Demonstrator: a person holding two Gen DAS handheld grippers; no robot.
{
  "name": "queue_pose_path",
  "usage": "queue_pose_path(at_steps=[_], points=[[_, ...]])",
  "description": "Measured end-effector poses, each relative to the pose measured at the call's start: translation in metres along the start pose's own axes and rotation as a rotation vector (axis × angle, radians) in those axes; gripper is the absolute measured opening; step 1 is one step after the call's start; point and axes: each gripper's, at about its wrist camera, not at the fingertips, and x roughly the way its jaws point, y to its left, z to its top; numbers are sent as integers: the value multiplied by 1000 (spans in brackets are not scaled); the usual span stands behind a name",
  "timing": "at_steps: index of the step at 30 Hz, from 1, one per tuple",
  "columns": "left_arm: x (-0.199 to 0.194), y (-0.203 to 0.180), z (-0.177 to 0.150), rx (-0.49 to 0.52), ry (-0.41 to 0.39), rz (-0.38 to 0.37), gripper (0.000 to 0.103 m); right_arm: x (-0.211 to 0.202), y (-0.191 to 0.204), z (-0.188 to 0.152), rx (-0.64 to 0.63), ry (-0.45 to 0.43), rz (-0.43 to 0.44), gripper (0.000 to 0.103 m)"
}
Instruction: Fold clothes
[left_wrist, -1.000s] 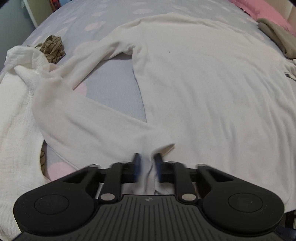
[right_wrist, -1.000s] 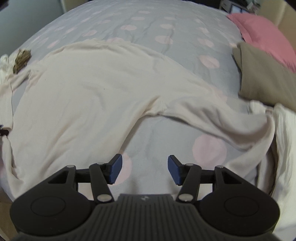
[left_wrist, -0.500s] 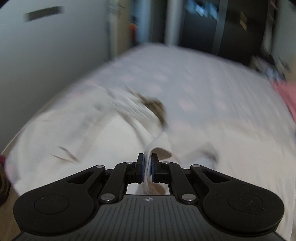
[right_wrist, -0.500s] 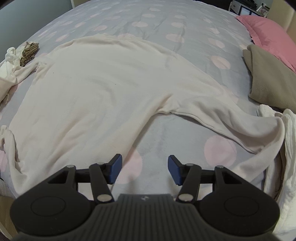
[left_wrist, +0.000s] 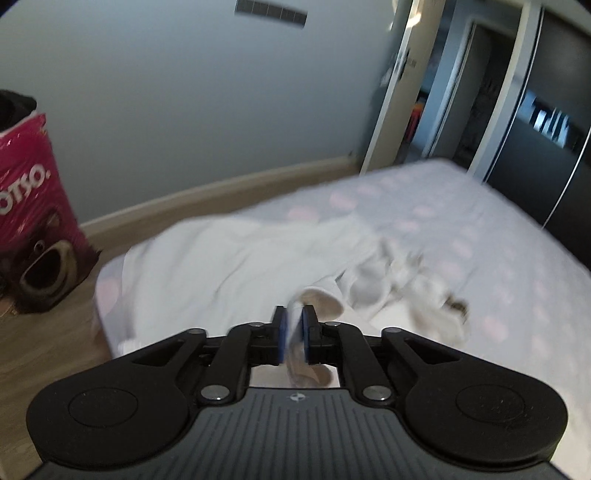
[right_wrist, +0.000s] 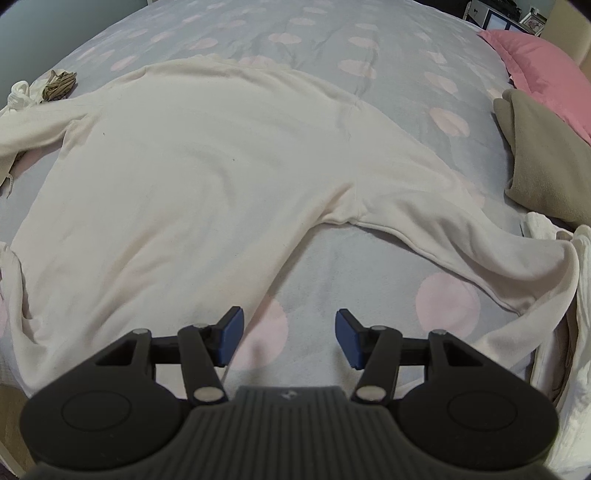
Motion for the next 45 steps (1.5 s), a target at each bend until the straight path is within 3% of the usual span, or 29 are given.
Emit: queue_pose_path(at_steps=[3, 5, 9, 12, 16, 23, 30, 34, 38, 45], points=[[7, -7, -15, 69, 42, 31, 23, 0, 2, 0, -6, 2, 6, 58], [-4, -20, -27, 162, 26, 34, 29, 1, 3, 0, -10, 4, 10, 58], [-30, -58, -51, 350, -16, -59, 45, -6, 19, -5, -59, 2, 48, 58], [-48, -91, -74, 471, -13, -190, 46, -12, 35, -11, -110, -6, 84, 58], [-62, -136, -113, 660, 60, -330, 47, -23, 59, -25, -233, -7, 119, 58], [-79, -192, -214, 1078, 193, -491, 47, -42, 88, -60, -432, 16, 208, 58], [-89, -209, -287, 1498, 163, -675, 47, -50, 107, -99, -607, 59, 264, 57], [-89, -208, -309, 1680, 81, -695, 51, -42, 124, -130, -717, 103, 255, 57], [-74, -207, -317, 1753, 96, -666, 52, -26, 132, -157, -851, 140, 200, 57], [-57, -208, -317, 1741, 148, -613, 52, -8, 138, -182, -1064, 127, 87, 55]])
